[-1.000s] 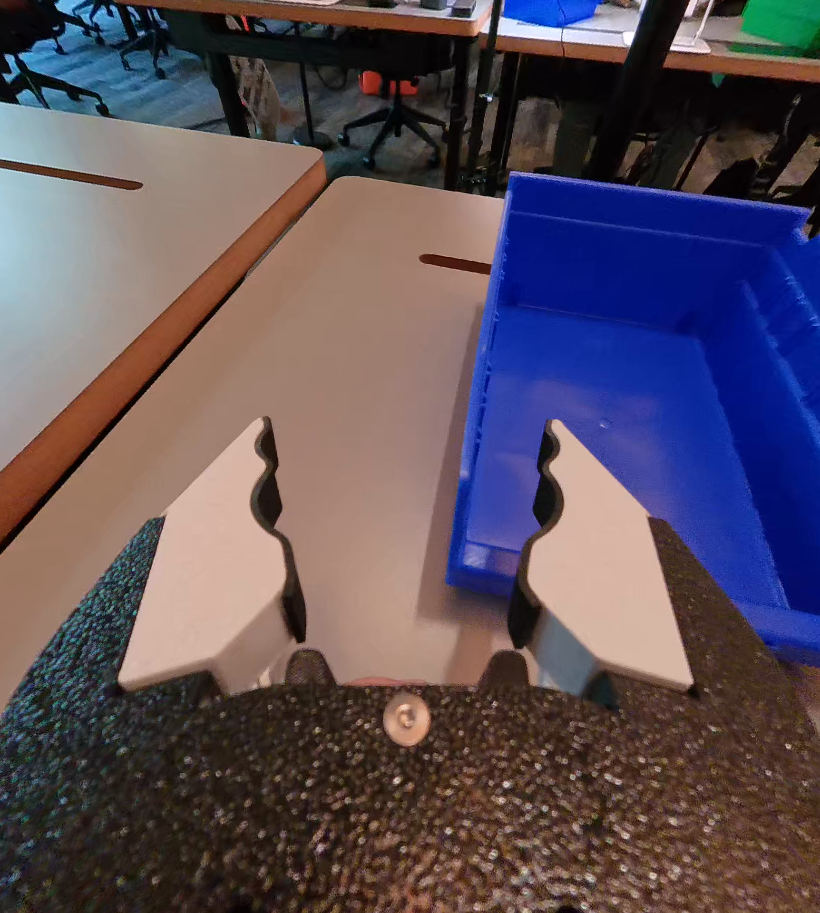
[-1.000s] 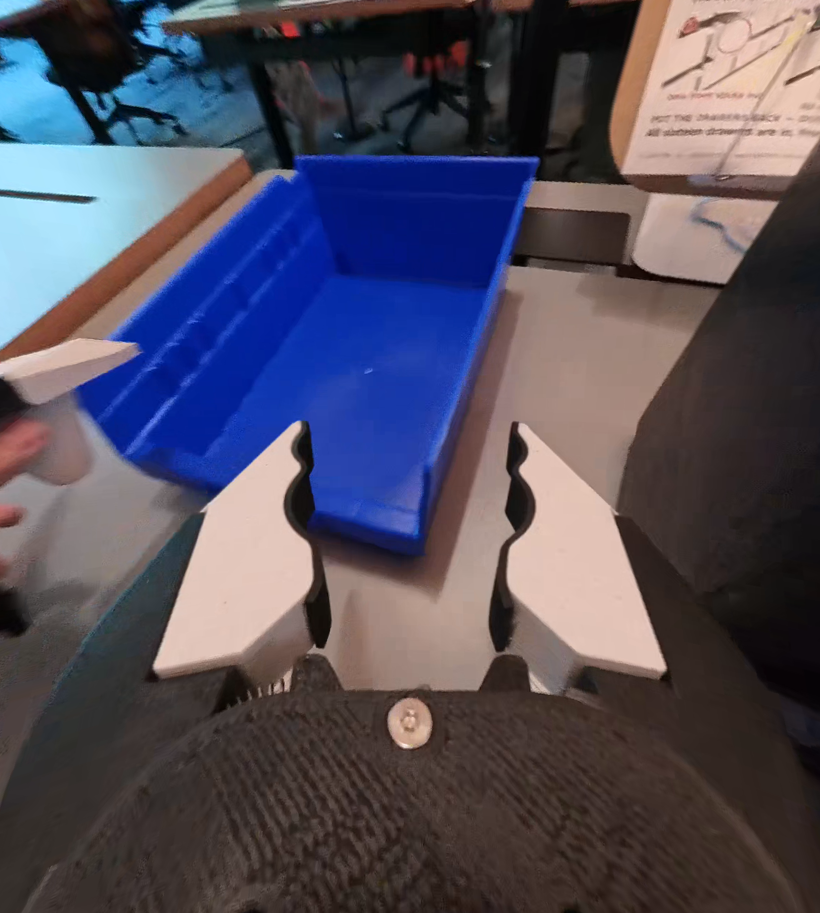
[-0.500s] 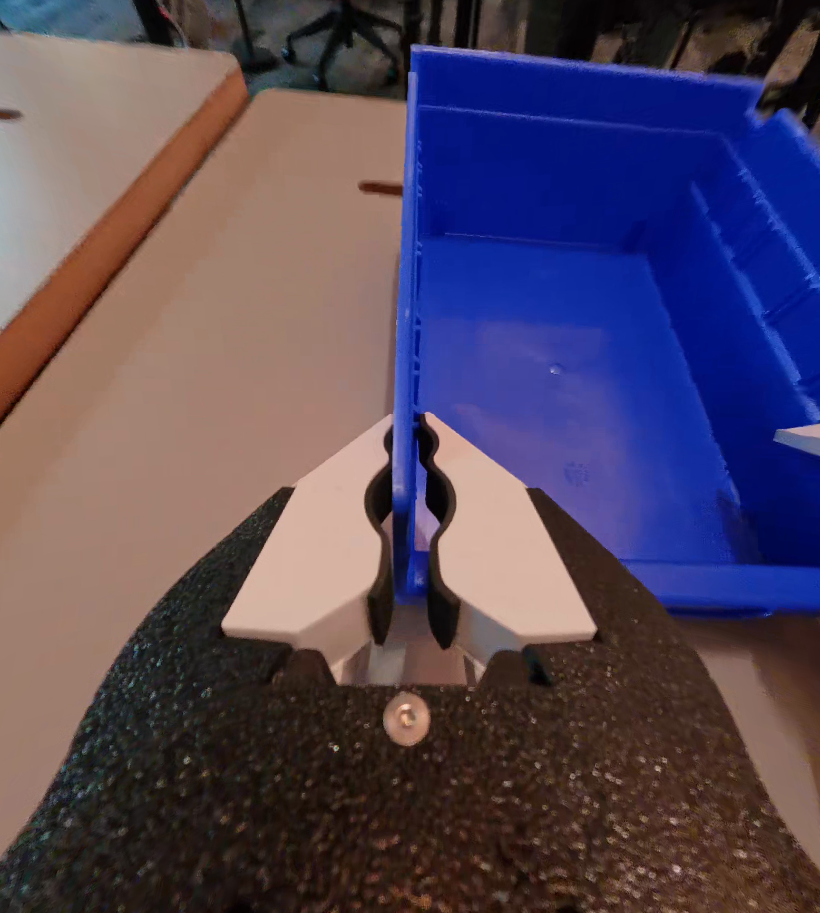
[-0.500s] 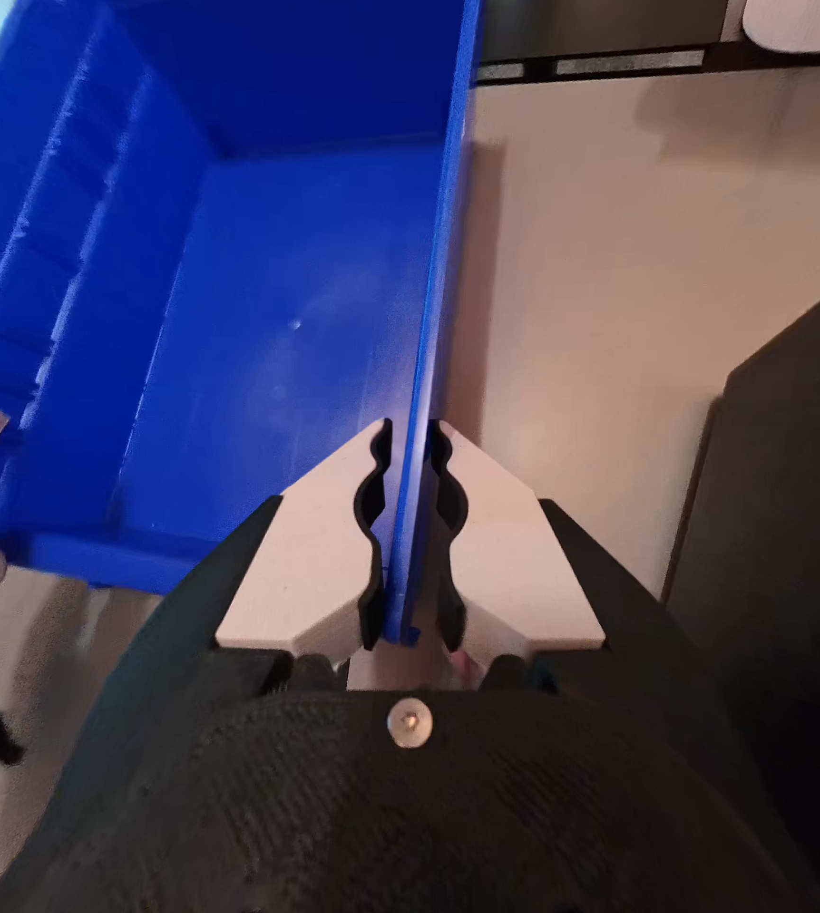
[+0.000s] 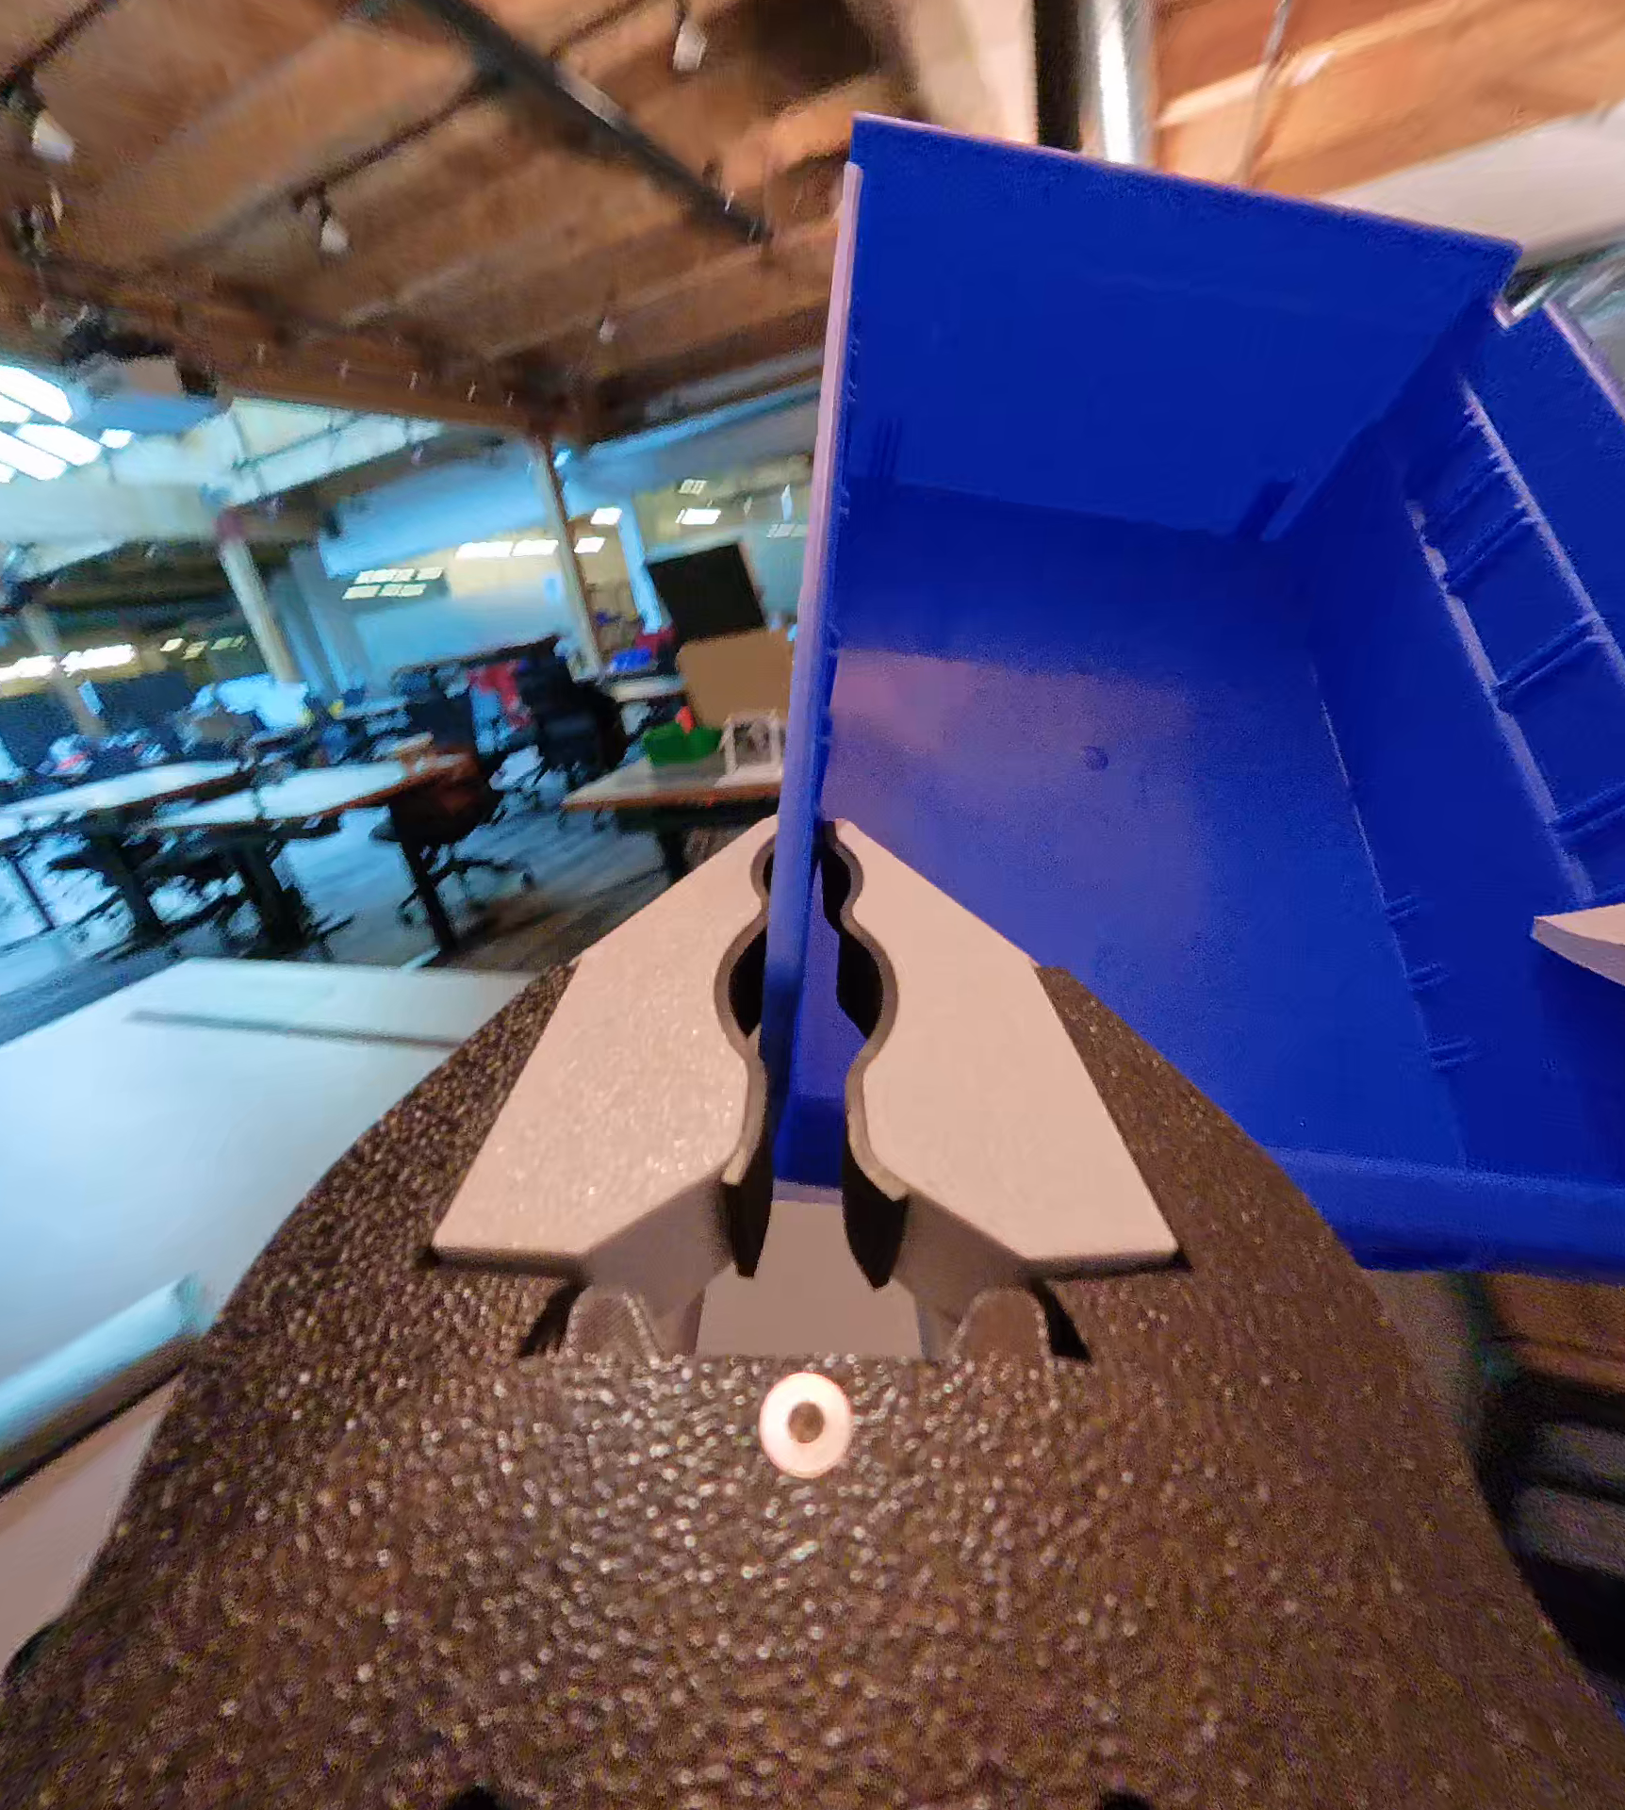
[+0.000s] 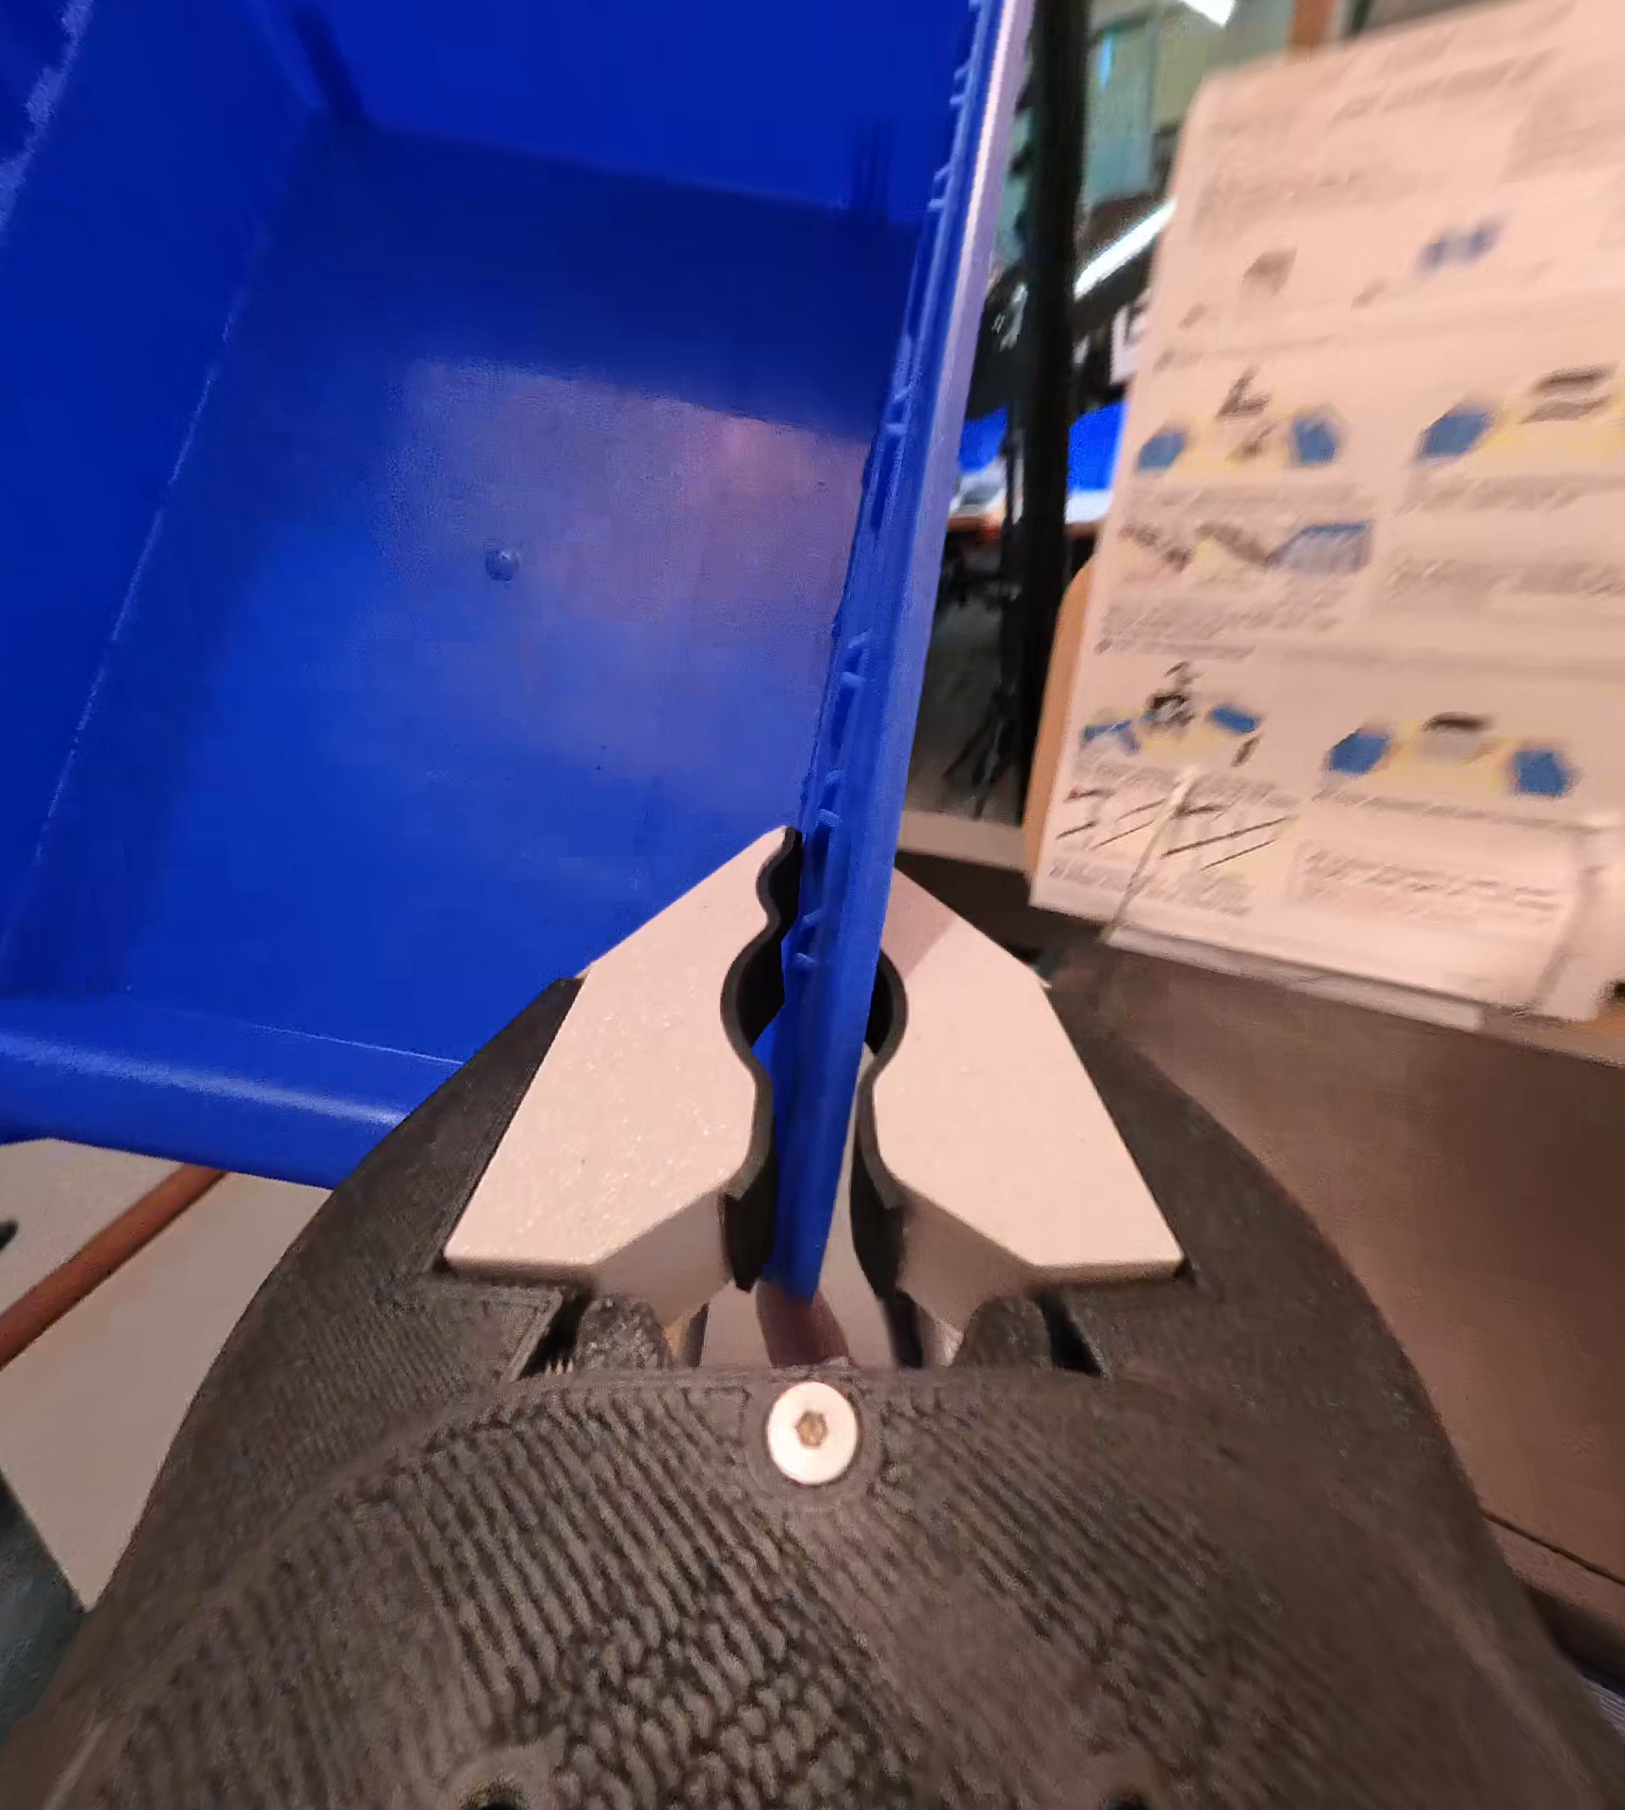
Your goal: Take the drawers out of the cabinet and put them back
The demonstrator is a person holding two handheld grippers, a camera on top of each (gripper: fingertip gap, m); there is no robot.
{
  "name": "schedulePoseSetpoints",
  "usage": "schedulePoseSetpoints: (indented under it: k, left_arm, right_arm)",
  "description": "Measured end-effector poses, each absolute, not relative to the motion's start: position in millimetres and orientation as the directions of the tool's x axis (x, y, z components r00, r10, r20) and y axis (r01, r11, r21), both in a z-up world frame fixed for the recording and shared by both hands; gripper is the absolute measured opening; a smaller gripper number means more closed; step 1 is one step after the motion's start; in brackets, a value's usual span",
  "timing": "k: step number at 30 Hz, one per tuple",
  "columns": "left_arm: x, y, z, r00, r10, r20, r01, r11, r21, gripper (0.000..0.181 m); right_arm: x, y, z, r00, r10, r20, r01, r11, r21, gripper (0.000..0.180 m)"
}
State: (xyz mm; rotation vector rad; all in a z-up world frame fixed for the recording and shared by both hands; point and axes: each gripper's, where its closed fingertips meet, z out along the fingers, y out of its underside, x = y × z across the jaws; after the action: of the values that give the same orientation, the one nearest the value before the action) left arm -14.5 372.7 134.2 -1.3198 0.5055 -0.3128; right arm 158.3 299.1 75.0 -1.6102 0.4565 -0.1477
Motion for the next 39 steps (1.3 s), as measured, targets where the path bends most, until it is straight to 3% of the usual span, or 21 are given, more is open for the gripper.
schedulePoseSetpoints:
  k: [4, 8, 13, 18, 25, 32, 39]
  left_arm:
    - [45.8, 296.8, 175.3, 0.770, -0.615, -0.172, 0.031, 0.306, -0.952, 0.002]
    - [135.1, 210.1, 176.1, 0.618, -0.764, -0.182, 0.105, 0.310, -0.945, 0.000]
    - [248.1, 97.1, 143.4, 0.395, -0.914, -0.092, 0.203, 0.184, -0.962, 0.002]
    - [343.1, 8.9, 81.6, 0.246, -0.959, -0.140, 0.098, 0.168, -0.981, 0.002]
    - [436.5, -13.7, -50.9, 0.216, -0.973, -0.084, -0.128, 0.057, -0.990, 0.002]
    - [472.0, 0.2, -164.3, 0.269, -0.962, -0.046, -0.397, -0.068, -0.915, 0.002]
    - [486.1, 9.4, -209.7, 0.304, -0.952, -0.012, -0.507, -0.151, -0.849, 0.003]
  right_arm:
    - [214.3, 199.6, 118.5, 0.861, -0.480, -0.168, -0.150, 0.077, -0.986, 0.003]
    - [285.5, 78.0, 127.4, 0.748, -0.655, -0.103, -0.072, 0.074, -0.995, 0.003]
    - [362.3, -66.9, 95.9, 0.559, -0.825, -0.083, -0.078, 0.048, -0.996, 0.002]
    - [428.5, -164.6, 22.0, 0.424, -0.898, -0.121, -0.205, 0.035, -0.978, 0.003]
    - [514.6, -188.6, -89.9, 0.416, -0.909, -0.009, -0.376, -0.163, -0.912, 0.003]
    - [564.3, -166.3, -201.7, 0.531, -0.847, 0.008, -0.567, -0.363, -0.739, 0.004]
    - [591.4, -149.8, -230.3, 0.607, -0.792, 0.067, -0.577, -0.497, -0.648, 0.004]
